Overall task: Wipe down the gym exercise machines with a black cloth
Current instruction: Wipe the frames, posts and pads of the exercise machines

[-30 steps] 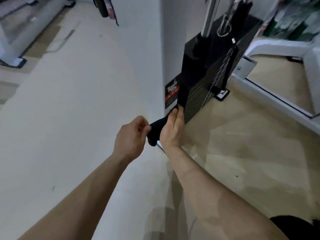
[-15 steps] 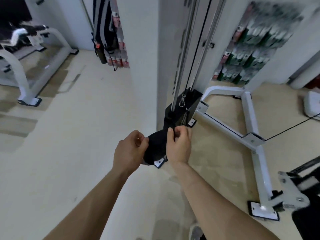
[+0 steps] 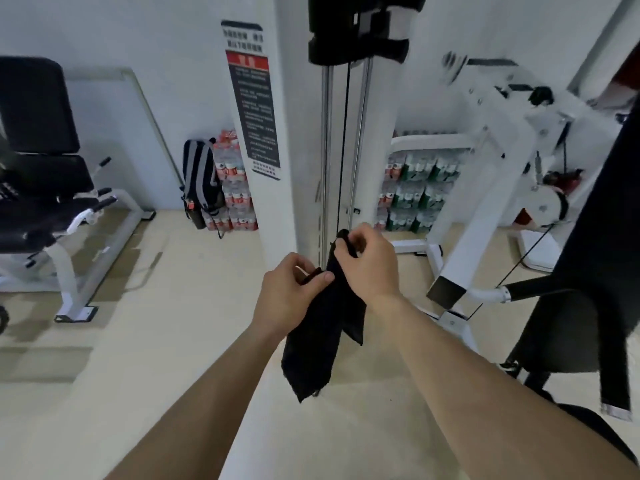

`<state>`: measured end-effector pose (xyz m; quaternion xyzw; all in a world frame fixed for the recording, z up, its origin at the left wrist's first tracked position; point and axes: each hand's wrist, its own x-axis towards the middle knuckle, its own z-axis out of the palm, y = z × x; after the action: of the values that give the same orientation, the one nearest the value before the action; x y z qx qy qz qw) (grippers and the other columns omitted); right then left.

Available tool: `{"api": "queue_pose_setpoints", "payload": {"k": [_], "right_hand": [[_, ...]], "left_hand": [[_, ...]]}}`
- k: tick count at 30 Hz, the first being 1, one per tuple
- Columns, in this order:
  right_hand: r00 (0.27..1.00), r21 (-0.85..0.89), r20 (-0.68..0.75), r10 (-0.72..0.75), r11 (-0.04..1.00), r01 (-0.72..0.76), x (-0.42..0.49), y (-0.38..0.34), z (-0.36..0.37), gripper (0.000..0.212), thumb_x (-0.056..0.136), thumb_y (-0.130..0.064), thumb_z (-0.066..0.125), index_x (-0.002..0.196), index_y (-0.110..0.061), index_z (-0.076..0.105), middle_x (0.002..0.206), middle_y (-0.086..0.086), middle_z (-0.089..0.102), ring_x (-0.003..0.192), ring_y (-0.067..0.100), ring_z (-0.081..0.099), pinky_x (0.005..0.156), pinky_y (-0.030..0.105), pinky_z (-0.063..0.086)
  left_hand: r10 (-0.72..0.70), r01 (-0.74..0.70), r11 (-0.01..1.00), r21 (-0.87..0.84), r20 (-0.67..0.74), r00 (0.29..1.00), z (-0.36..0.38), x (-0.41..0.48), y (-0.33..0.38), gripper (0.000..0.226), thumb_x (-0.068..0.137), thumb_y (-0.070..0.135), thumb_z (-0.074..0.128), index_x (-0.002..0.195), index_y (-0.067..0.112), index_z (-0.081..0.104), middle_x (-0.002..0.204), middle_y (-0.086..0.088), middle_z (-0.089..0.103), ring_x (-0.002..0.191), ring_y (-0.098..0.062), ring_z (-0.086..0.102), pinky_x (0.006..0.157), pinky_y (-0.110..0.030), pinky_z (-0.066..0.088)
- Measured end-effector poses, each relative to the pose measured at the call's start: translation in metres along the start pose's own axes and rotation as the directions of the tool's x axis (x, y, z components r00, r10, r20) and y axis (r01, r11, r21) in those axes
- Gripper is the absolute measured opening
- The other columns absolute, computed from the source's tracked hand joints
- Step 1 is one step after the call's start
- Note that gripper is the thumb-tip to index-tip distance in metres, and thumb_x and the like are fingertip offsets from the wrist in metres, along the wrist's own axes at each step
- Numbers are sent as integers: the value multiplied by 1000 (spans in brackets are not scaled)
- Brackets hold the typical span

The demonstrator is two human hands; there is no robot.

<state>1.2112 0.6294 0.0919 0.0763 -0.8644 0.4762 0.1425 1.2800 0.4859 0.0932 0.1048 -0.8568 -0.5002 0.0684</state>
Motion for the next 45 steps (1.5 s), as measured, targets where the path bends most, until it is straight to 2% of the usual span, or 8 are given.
{"api": "queue_pose_setpoints", "payload": {"k": [8, 14, 19, 25, 30, 34, 40, 45], "right_hand": [[993, -173, 85, -84, 980, 98, 78, -37, -104, 23, 86, -35, 73, 90, -22, 54, 76, -5, 58, 71, 16, 57, 65, 33, 46], [977, -374, 184, -105, 912, 168, 135, -22, -158, 34, 91, -39, 67, 119, -23, 55, 75, -19, 47, 76, 12, 53, 69, 31, 43], [956, -372, 284, -77, 910, 184, 196, 20, -202, 25, 95, -39, 61, 109, -19, 68, 97, -2, 69, 91, 20, 63, 79, 36, 50], [952, -353, 292, -94, 914, 198, 276, 77, -230, 31, 96, -38, 58, 69, -28, 47, 76, 0, 51, 71, 23, 54, 60, 36, 38], [943, -315, 297, -150, 917, 245, 343, 102, -240, 19, 97, -40, 57, 83, -29, 55, 86, -6, 49, 79, 19, 54, 60, 28, 36], [942, -300, 280, -186, 915, 270, 394, 101, -236, 29, 99, -43, 53, 109, -20, 67, 105, 3, 63, 95, 26, 60, 80, 40, 52], [977, -176, 163, -136, 970, 165, 457, 93, -232, 21, 99, -34, 55, 94, -15, 61, 88, 5, 65, 84, 27, 62, 76, 38, 52], [982, -41, 157, -101, 993, 108, 499, 90, -220, 17, 98, -35, 57, 89, -20, 57, 81, 3, 64, 75, 30, 67, 73, 44, 58]], "left_hand": [[233, -219, 969, 118, -125, 964, -16, 50, 100, 11, 93, 35, 67, 95, 25, 63, 85, 13, 65, 76, -1, 58, 64, -11, 39], [330, -308, 931, 194, -94, 939, 20, 96, 149, 6, 102, 27, 53, 102, 22, 52, 90, 4, 65, 80, -17, 60, 72, -35, 50], [211, -210, 977, 31, -49, 976, 62, 144, 178, 15, 99, 34, 58, 97, 22, 50, 86, 4, 63, 84, -20, 63, 71, -34, 52], [163, -159, 987, -38, 172, 972, 117, 198, 222, 30, 82, 25, 81, 77, 19, 52, 70, 7, 58, 60, -4, 54, 52, -11, 40], [95, -104, 992, -71, -117, 989, 150, 252, 243, 16, 91, 12, 69, 86, 20, 56, 84, -2, 68, 69, -13, 62, 53, -9, 42], [34, -39, 999, -8, -345, 938, 165, 288, 260, 13, 92, 28, 68, 89, 21, 57, 80, 7, 65, 70, -8, 62, 59, -17, 46], [26, 90, 964, 249, -427, 904, 181, 345, 272, 30, 100, 46, 49, 90, 22, 63, 82, 6, 64, 78, -18, 62, 63, -30, 43], [-58, -32, 987, -157, -531, 845, 194, 392, 288, 16, 102, 33, 49, 95, 24, 61, 86, 4, 68, 72, -20, 68, 72, -40, 58]]}}
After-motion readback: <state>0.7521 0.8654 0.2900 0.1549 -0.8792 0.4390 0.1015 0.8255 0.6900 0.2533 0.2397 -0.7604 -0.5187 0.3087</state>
